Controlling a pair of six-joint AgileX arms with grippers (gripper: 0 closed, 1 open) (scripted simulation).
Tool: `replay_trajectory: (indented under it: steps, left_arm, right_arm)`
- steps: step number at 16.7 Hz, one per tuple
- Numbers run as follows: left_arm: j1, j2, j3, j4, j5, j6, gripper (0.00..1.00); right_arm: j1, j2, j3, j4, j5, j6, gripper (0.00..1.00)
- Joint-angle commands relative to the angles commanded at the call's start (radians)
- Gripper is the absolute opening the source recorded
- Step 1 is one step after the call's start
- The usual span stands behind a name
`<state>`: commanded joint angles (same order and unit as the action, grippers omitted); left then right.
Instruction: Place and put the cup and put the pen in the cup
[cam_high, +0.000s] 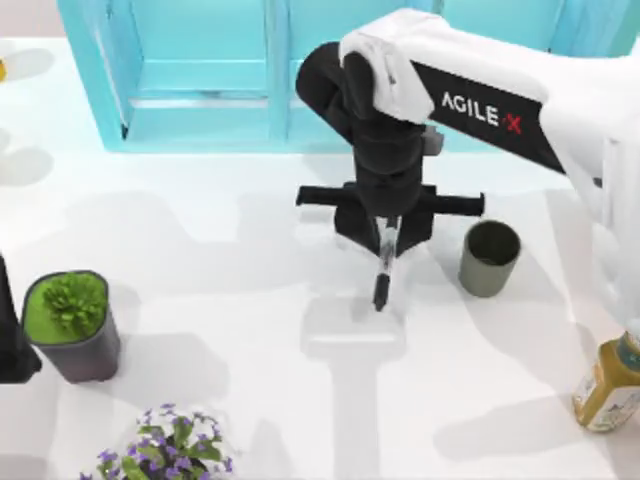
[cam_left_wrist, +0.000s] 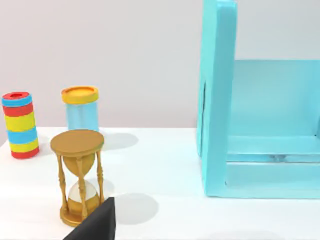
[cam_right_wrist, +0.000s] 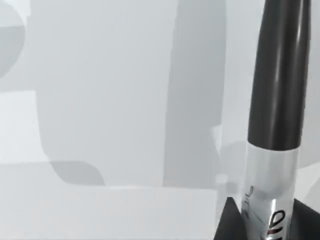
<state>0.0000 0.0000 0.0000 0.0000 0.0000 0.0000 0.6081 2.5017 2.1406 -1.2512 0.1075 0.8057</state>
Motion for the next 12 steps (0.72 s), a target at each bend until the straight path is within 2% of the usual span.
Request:
replay_trajectory:
  steps: [12]
  left_arm:
    - [0.000,0.000,0.000,0.000,0.000,0.000,1.00]
  right_arm:
    - [0.074,-0.226,-0.171,-0.056,-0.006,0.076,0.00]
